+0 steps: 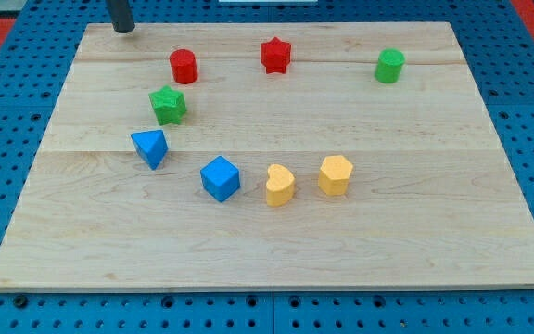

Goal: Place green circle parallel right to green star

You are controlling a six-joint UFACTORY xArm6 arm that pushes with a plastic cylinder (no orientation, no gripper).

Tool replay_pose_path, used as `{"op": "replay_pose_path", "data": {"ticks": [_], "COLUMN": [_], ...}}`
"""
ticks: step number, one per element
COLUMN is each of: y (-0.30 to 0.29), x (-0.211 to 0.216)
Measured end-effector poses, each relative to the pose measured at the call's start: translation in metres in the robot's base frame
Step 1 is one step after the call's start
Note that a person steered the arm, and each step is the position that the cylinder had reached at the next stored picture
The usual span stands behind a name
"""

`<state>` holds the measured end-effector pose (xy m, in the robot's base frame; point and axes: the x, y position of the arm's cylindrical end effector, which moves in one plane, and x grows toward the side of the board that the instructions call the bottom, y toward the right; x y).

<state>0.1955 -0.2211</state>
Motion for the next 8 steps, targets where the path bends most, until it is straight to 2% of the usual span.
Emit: {"op": "replay_pose_path", "data": {"ticks": [1,2,4,5,6,7,8], "y": [0.004,0.042,0.166,0.230,0.324,0.385,0.421], "x": [0.002,0.007,-0.001,0.017,0.019,0.032,0.061]}}
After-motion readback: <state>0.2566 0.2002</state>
